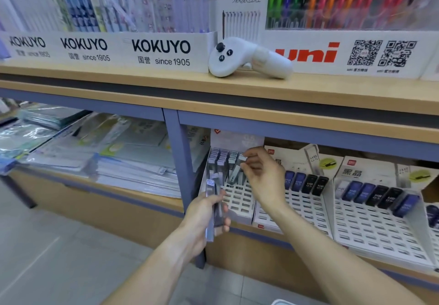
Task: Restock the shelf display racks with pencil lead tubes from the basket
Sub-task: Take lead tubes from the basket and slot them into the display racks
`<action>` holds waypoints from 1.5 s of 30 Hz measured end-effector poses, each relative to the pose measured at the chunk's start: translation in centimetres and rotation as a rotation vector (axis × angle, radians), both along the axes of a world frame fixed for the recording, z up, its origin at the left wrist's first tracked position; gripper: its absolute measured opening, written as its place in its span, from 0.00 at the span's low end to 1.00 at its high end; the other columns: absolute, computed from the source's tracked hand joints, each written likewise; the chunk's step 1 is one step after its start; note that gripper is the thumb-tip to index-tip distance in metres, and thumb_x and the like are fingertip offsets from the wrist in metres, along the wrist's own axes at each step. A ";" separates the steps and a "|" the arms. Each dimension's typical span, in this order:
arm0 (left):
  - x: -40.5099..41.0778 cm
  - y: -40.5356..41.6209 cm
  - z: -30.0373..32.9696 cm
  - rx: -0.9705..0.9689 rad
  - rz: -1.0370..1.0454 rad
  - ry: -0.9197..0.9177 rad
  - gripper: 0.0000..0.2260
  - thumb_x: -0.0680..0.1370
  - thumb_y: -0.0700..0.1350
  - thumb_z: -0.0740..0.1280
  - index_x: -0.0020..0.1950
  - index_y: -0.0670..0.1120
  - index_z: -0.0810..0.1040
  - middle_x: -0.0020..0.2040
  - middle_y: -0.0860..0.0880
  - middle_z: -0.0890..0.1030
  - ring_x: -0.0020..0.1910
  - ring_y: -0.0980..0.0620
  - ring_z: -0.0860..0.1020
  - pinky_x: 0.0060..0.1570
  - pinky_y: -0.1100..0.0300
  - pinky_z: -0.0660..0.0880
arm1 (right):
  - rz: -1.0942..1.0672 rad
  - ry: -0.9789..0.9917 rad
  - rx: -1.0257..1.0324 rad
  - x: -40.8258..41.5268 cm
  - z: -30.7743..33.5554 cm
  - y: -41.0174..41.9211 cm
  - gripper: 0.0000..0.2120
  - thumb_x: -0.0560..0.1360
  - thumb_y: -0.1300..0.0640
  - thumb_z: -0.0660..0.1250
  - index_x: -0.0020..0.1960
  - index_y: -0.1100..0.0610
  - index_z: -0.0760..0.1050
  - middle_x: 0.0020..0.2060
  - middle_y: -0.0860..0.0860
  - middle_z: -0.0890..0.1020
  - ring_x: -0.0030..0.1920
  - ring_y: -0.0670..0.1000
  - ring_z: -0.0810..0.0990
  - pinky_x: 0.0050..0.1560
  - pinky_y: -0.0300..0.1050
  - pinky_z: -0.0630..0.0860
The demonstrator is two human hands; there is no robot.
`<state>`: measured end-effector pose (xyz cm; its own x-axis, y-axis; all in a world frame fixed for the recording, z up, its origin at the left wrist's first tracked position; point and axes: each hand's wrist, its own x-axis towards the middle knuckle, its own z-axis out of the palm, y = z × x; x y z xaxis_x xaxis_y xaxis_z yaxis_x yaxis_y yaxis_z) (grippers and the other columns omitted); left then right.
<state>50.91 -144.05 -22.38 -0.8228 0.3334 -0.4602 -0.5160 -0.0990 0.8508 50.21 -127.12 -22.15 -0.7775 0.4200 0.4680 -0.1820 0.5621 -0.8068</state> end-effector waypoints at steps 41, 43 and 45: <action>-0.1 1.0 0.3 -0.037 0.143 0.096 0.07 0.83 0.42 0.66 0.60 0.43 0.77 0.48 0.43 0.87 0.36 0.46 0.83 0.18 0.65 0.62 | 0.060 -0.139 0.439 -0.7 -1.3 0.3 0.19 0.78 0.62 0.68 0.67 0.48 0.79 0.51 0.48 0.77 0.46 0.49 0.78 0.49 0.51 0.80; 0.1 1.0 0.6 -0.046 0.140 0.103 0.08 0.84 0.43 0.62 0.61 0.43 0.77 0.48 0.43 0.87 0.40 0.46 0.84 0.18 0.64 0.63 | 0.053 -0.128 0.303 -0.2 -1.1 0.2 0.18 0.79 0.59 0.69 0.67 0.47 0.78 0.49 0.45 0.78 0.44 0.45 0.78 0.48 0.48 0.80; 0.2 0.9 0.8 -0.055 0.120 0.111 0.08 0.85 0.42 0.61 0.61 0.44 0.77 0.47 0.43 0.87 0.42 0.46 0.85 0.19 0.64 0.63 | 0.081 -0.151 0.009 0.6 -0.7 -0.2 0.17 0.78 0.55 0.71 0.65 0.44 0.76 0.46 0.42 0.82 0.42 0.42 0.81 0.47 0.44 0.81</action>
